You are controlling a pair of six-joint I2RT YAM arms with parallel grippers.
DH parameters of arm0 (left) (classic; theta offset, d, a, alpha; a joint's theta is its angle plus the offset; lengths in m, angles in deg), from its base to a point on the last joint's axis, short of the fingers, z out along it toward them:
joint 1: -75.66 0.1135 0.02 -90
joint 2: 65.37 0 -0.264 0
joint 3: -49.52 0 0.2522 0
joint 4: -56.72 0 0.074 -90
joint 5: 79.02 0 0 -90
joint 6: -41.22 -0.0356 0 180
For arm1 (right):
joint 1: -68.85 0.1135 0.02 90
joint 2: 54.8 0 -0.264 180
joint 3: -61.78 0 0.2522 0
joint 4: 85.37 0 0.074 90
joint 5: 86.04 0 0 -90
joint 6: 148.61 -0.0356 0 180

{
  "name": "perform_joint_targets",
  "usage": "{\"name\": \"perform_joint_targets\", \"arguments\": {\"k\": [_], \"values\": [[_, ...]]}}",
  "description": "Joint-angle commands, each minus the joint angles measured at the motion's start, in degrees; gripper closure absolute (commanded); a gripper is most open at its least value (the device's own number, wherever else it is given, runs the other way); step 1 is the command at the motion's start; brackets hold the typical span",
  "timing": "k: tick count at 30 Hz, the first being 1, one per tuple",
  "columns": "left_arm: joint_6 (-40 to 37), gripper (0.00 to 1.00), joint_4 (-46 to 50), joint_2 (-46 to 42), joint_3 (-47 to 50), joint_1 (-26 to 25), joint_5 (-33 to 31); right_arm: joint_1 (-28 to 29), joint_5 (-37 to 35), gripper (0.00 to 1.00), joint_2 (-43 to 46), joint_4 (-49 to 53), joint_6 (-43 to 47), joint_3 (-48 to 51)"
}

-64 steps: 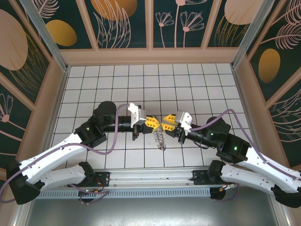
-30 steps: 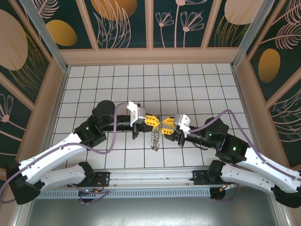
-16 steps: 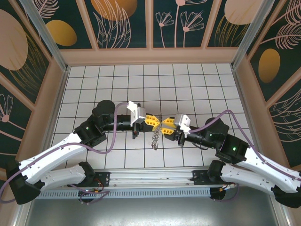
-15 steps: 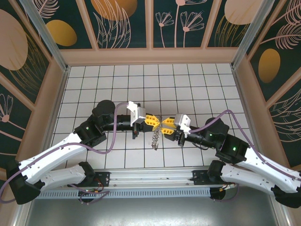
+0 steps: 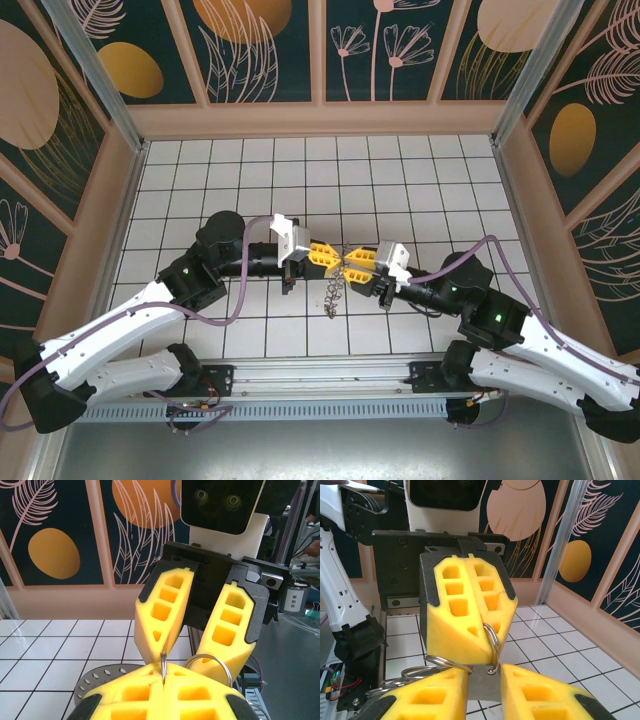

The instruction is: Put the keys on the keyring

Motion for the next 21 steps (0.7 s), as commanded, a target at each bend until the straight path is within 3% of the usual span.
{"name": "perform_joint_targets", "arguments": {"k": [1, 8, 15, 21], "values": [[0.5, 1.00, -0.8, 0.6, -2.1, 0.1, 2.7, -0.1, 0.0, 0.77, -0.1, -4.8, -0.8, 0.6], [0.2, 1.00, -0.8, 0.0, -2.1, 0.1, 1.6, 0.0, -1.9, 0.77, -0.1, -2.1, -0.3, 0.1], [-0.1, 1.00, -0.3, 0.2, -2.1, 0.1, 1.0, 0.0, -7.1, 0.70, 1.1, 5.2, 0.9, -1.3], [-0.2, 1.00, -0.3, 0.7, -2.1, 0.1, 0.9, -0.1, -7.5, 0.68, 2.0, 4.9, 2.8, -2.1]]}}
